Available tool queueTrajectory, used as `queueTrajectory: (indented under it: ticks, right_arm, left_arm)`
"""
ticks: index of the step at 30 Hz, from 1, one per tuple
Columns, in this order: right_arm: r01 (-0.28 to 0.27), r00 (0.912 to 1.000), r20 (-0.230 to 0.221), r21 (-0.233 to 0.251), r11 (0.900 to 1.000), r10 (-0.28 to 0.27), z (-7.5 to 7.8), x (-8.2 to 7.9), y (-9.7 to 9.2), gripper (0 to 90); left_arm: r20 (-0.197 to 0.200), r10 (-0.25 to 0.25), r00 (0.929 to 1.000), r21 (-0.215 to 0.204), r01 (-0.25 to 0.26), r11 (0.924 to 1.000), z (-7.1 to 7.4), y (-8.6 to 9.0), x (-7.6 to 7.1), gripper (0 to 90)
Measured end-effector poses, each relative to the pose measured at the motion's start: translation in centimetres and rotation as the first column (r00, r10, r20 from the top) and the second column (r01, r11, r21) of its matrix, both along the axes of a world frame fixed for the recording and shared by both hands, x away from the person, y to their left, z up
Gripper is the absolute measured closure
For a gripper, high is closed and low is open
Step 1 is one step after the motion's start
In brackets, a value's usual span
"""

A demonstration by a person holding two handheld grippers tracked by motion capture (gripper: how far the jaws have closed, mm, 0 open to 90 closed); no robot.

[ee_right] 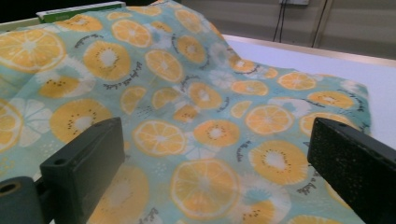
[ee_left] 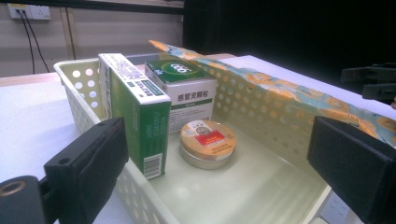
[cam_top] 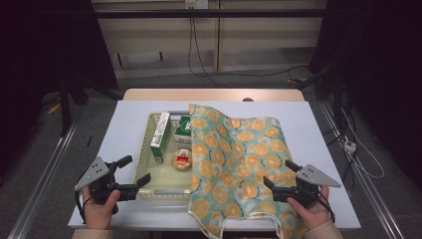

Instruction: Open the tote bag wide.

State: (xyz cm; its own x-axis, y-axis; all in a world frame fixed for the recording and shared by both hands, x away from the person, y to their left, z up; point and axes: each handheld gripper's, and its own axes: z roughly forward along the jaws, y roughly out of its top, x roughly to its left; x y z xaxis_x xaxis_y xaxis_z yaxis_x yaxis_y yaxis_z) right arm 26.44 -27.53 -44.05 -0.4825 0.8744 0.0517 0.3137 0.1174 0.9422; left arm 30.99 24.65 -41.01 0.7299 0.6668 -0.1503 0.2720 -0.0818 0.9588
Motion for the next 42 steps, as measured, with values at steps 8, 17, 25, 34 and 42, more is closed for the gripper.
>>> queueTrajectory:
  ticks: [8,17,25,34,42]
  right_arm:
    - [-0.059,0.9978,-0.031,-0.027,0.9979,0.059,0.1,-0.1,0.8,5.1]
    - [-0.196,0.9779,-0.085,-0.052,0.9792,0.191,0.4,-0.6,2.9,5.5]
    - [-0.387,0.909,-0.192,-0.061,0.9199,0.37,-0.3,-1.1,5.7,16.6]
    - [-0.507,0.847,-0.262,-0.134,0.8518,0.463,-1.3,-1.9,7.5,30.5]
    - [-0.572,0.8053,-0.312,-0.182,0.8001,0.504,-1.9,-2.2,8.6,50.8]
  left_arm:
    - [-0.005,0.001,1.0,-0.008,-0.001,1.0,0.0,-0.1,0.0,5.1]
    - [-0.006,-0.003,1.0,-0.005,0.003,1.0,0.0,-0.1,0.1,5.1]
    - [-0.013,-0.005,0.9999,-0.011,0.005,0.9999,0.0,0.0,0.1,5.0]
    - [-0.014,-0.005,0.9999,-0.011,0.005,0.9999,0.0,-0.1,0.1,4.9]
    - [-0.01,-0.002,0.9999,-0.012,0.002,0.9999,0.1,-0.1,0.2,4.8]
